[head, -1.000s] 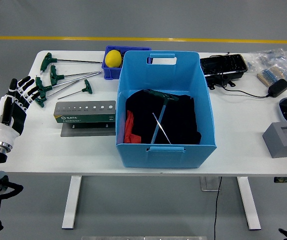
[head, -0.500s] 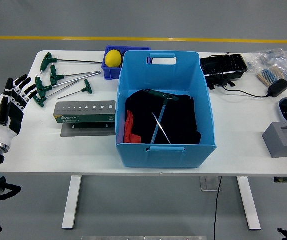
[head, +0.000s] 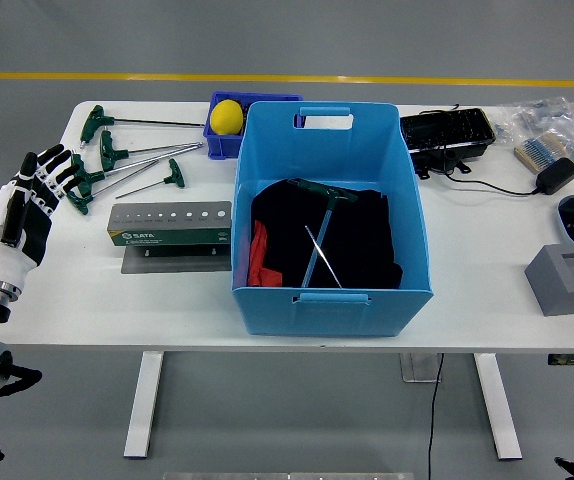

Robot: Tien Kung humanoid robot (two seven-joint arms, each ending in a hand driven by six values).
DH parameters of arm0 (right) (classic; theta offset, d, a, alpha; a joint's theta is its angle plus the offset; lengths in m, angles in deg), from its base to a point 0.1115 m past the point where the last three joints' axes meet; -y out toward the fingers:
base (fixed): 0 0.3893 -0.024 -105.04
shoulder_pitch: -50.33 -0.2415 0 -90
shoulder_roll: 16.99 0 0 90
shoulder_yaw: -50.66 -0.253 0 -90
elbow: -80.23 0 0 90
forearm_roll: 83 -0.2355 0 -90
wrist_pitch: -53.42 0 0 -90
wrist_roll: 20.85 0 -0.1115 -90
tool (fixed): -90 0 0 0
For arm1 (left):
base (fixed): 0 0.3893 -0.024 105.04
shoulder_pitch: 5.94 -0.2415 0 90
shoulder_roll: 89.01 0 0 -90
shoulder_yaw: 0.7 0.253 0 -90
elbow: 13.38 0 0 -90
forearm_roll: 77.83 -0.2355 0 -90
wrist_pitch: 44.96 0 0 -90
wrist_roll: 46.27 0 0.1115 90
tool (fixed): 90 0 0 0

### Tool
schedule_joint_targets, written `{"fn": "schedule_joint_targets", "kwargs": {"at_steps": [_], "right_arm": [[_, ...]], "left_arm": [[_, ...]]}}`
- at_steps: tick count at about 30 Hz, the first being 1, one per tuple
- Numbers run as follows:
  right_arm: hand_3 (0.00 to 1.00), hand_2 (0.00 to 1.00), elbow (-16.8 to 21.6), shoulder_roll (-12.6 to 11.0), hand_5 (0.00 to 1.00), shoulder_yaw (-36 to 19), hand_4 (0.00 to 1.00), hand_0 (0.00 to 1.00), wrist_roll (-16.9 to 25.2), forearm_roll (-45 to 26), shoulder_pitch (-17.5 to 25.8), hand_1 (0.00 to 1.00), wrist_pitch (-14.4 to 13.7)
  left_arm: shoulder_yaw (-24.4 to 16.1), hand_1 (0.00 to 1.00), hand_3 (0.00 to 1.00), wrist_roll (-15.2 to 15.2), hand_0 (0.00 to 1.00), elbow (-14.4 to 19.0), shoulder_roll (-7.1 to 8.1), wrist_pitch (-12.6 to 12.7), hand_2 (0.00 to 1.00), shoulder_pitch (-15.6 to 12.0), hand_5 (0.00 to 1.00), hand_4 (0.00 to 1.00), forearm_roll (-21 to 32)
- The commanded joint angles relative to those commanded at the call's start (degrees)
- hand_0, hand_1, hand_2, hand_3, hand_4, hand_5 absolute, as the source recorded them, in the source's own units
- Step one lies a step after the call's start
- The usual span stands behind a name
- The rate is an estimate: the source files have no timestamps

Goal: Lift tool from toolbox,place it in box,lift tool from toolbox,place it in box

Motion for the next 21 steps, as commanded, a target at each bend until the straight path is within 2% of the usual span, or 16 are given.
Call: {"fn": "schedule_joint_targets", "kwargs": {"at_steps": [21], "right_arm": [[0.537, 0.665, 0.0, -0.2, 0.654, 1.8, 0.770, 0.617, 0.7, -2.7, -0.8, 0.595, -0.3]], "left_arm": [[-1.1, 0.811, 0.785, -1.0, 0.787, 1.3, -0.16, 1.3, 0.850, 0.5, 0.861, 0.998, -2.2]]}}
